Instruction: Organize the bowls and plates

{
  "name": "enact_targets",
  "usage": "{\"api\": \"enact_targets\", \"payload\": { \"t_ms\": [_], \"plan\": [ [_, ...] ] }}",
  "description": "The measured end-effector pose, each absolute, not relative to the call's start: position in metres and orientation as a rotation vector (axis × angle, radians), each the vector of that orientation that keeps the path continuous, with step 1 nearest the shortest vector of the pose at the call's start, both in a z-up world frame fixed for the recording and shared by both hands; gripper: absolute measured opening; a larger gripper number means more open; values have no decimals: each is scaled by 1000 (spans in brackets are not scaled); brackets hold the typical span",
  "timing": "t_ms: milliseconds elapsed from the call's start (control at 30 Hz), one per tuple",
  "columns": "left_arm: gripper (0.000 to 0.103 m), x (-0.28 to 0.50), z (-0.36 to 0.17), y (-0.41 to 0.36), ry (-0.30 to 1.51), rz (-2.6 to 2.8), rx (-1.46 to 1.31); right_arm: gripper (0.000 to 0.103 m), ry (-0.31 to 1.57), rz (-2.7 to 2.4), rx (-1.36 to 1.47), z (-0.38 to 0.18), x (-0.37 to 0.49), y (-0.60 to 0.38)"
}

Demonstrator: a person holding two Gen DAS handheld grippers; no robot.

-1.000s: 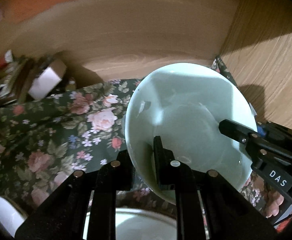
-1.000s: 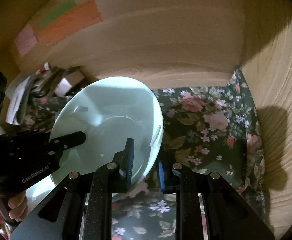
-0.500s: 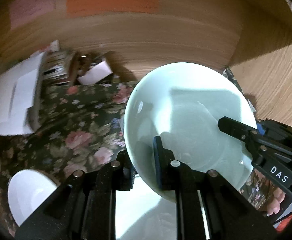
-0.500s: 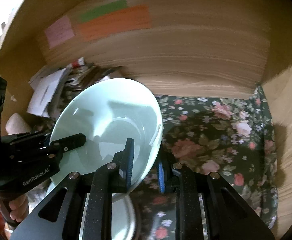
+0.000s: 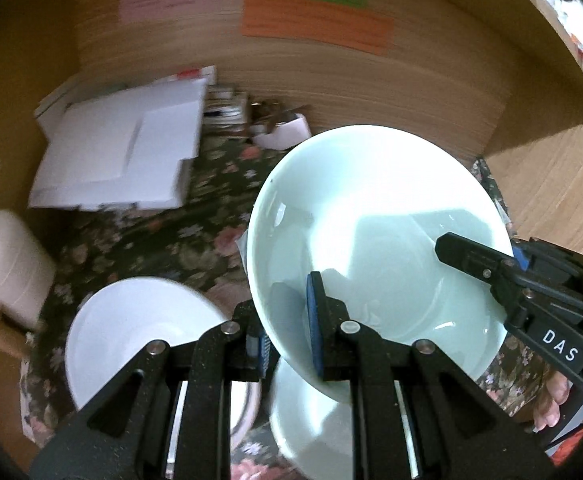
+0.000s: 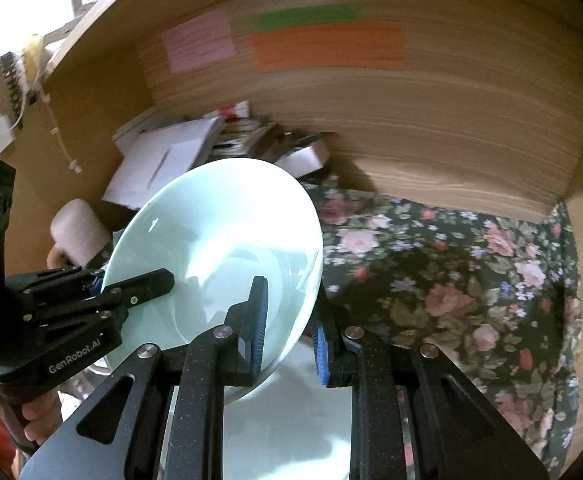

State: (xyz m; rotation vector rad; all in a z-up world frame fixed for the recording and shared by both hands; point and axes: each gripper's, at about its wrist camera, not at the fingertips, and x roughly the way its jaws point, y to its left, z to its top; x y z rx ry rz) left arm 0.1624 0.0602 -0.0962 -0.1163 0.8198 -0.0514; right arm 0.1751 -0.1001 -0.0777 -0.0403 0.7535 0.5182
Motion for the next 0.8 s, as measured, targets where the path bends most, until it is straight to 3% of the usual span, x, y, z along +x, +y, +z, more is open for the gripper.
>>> {"api": "enact_targets", "payload": {
  "t_ms": [800],
  "plan": [
    [16,96,-132,168,860,121,-235,19,856,725,-122,-114,160,9]
  ]
}}
